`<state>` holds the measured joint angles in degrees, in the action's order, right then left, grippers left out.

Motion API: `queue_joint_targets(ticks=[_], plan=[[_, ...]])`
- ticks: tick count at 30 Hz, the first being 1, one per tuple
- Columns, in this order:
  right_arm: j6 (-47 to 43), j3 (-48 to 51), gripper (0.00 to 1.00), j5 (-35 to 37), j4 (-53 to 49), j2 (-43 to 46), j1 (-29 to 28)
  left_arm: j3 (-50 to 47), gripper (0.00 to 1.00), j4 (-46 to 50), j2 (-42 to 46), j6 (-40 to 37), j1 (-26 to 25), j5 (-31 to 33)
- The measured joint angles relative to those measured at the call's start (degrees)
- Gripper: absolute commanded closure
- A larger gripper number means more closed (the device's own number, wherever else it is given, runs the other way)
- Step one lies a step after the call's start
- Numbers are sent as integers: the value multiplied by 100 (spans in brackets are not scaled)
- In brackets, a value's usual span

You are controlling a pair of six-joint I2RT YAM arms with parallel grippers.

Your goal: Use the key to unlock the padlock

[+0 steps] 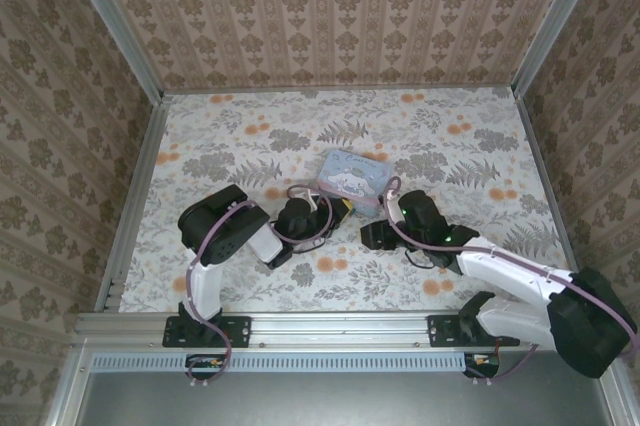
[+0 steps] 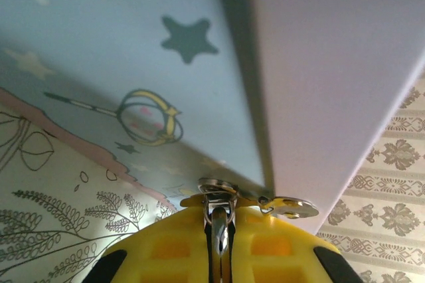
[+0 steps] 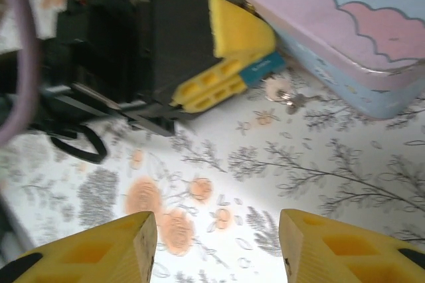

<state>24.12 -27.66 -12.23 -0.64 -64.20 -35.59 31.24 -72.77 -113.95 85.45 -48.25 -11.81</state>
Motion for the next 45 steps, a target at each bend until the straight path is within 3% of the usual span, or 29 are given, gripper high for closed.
queue_joint_targets(ticks=[13, 27, 37, 45], plan=[[-1338, -127, 48, 1703, 26, -743, -848, 2, 100, -52, -48, 4, 35, -149], [-2186, -632, 53, 2889, 634, -1954, -1314, 2, 100, -81, -72, 4, 35, -170], [-2426, -984, 64, 3390, 785, -2559, -1322, 4, 100, -98, -85, 7, 35, -177], [-2468, -1320, 86, 3751, 796, -2990, -1329, 7, 100, -153, -127, 4, 70, -136]])
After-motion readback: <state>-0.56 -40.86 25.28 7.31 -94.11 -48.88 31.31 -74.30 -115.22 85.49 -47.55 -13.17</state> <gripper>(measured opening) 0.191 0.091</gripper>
